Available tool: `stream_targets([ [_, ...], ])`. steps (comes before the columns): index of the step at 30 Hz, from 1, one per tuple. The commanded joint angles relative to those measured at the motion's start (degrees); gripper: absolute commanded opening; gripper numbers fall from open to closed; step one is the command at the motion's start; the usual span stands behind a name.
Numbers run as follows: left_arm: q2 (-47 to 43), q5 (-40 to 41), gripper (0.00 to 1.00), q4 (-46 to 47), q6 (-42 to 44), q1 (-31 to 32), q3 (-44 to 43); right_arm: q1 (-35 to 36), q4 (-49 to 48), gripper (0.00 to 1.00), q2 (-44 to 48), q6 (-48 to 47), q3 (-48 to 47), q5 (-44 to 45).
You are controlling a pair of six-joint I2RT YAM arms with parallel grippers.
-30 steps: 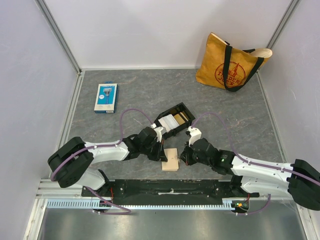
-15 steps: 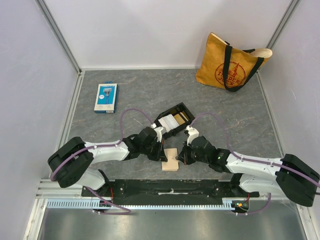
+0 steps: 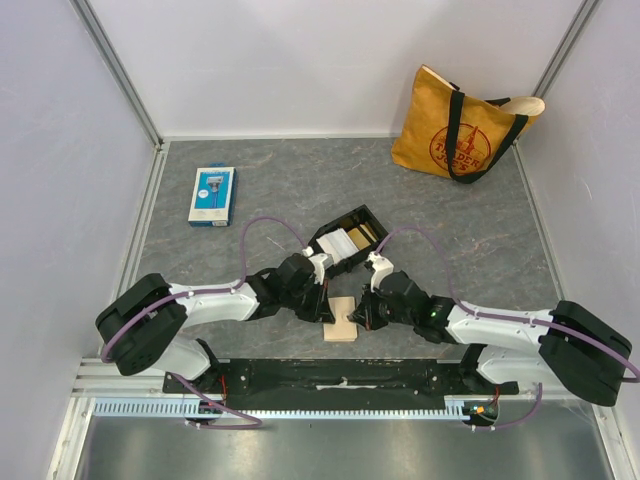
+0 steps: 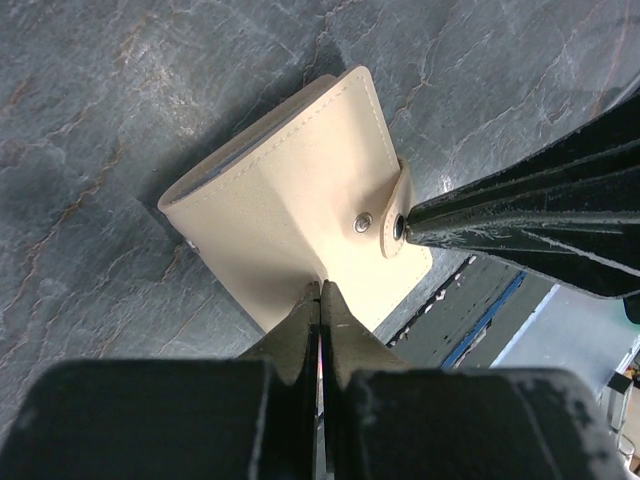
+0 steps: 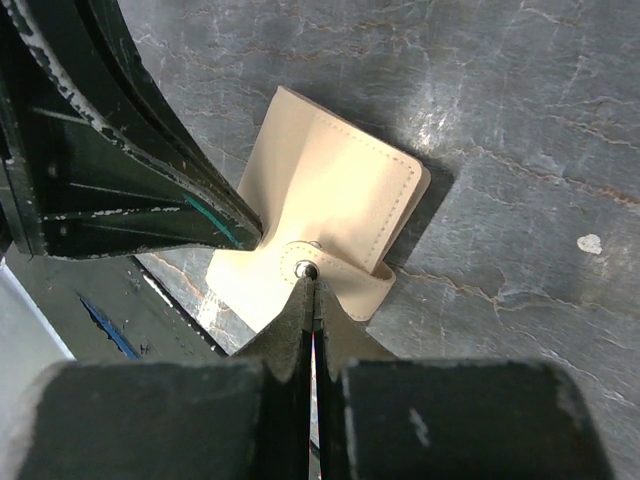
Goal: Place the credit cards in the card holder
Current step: Close the card holder at the center of the board.
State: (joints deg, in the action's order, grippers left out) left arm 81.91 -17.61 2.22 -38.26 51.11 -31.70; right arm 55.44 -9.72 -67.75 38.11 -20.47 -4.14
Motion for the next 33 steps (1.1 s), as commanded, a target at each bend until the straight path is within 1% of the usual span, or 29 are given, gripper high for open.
stream_targets([
  [1, 0.00, -1.11, 0.02, -0.99, 2.49, 0.83, -1.87, -0.86, -1.97, 0.00, -0.37, -0.58, -0.54, -0.16],
  [16, 0.09, -1.12, 0.02, -0.99, 2.66, 0.92, -1.87, -1.83, -2.15, 0.00, -2.30, -1.55, -2.29, -2.27],
  [22, 0.44, -1.03, 0.02, -0.99, 2.58, 0.92, -1.78, -1.83, -1.36, 0.00, -5.02, -2.07, -4.23, -4.29],
  [25, 0.36, -1.03, 0.02, -0.99, 2.49, 0.92, -1.87, -1.83, -1.54, 0.00, -5.56, -1.64, -4.32, -3.68],
  [29, 0.18, -1.11, 0.02, -0.99, 2.40, 0.92, -1.78, -1.74, 0.92, 0.00, -5.47, -2.16, -5.28, -1.49],
  [33, 0.01, -1.03, 0.02, -0.90, 2.49, 0.83, -1.78, -1.83, 4.52, 0.00, -7.31, -2.34, -7.91, -0.87],
])
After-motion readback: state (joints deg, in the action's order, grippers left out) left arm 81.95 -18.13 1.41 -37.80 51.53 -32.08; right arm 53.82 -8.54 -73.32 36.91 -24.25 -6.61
